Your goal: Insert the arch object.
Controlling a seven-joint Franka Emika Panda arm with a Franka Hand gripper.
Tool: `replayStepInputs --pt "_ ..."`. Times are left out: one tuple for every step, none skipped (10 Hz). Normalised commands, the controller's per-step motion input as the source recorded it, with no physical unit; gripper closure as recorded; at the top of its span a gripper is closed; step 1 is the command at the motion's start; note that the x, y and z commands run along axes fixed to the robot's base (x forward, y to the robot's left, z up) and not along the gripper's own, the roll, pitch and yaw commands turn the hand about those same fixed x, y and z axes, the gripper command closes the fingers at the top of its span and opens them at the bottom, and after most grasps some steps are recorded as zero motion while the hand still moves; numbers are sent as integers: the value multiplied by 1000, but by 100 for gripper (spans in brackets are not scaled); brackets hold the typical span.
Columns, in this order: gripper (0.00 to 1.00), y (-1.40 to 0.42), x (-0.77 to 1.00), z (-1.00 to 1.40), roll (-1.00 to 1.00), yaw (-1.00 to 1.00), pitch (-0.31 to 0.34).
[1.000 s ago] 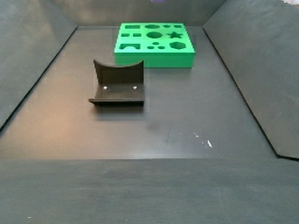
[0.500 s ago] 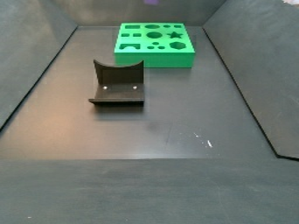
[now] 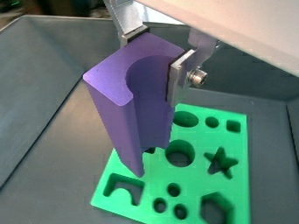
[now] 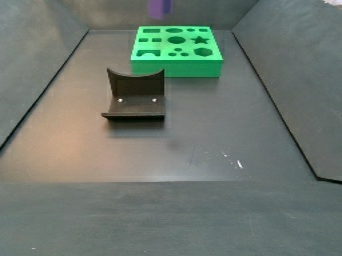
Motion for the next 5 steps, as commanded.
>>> replayStepInputs --pt "100 120 300 -271 29 -877 -6" --pt "100 117 297 -283 34 -877 -1" --pt "100 114 286 -303 43 -877 0" --pt "100 169 137 -400 40 -846 -16" --pt "100 171 54 -417 34 -857 -17"
